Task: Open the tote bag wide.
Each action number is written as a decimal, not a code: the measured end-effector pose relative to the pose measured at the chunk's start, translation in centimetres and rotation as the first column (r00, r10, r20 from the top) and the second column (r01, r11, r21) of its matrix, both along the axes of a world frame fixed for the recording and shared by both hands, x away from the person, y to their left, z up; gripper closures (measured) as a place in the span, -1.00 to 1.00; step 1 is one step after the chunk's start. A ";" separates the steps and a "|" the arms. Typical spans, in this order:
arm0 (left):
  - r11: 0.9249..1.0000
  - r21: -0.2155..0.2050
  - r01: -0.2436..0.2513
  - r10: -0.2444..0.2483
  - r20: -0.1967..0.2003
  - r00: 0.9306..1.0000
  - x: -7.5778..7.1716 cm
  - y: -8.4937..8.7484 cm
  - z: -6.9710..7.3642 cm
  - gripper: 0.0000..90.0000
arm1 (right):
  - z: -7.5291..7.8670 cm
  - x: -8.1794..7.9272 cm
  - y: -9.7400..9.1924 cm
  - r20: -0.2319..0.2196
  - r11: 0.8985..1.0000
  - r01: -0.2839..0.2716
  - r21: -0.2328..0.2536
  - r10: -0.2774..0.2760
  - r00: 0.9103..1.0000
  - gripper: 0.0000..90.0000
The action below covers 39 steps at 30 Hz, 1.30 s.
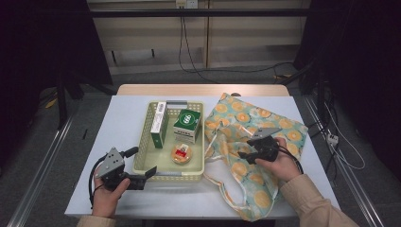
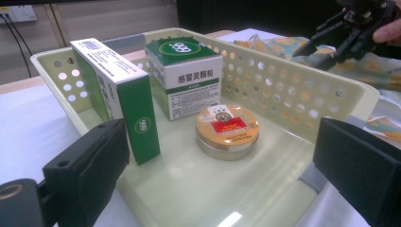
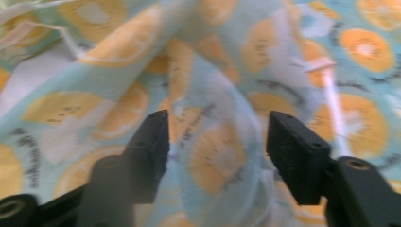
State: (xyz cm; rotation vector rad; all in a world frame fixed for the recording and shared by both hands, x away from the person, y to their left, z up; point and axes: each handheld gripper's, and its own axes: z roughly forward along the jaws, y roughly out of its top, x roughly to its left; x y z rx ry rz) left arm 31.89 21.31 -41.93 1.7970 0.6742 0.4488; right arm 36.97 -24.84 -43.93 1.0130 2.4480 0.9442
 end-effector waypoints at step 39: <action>1.000 -0.006 0.005 -0.005 -0.006 1.000 0.1 0.0 -0.2 -0.91 | 1.2 5.7 -3.5 0.036 0.983 0.179 0.028 -0.180 0.983 0.93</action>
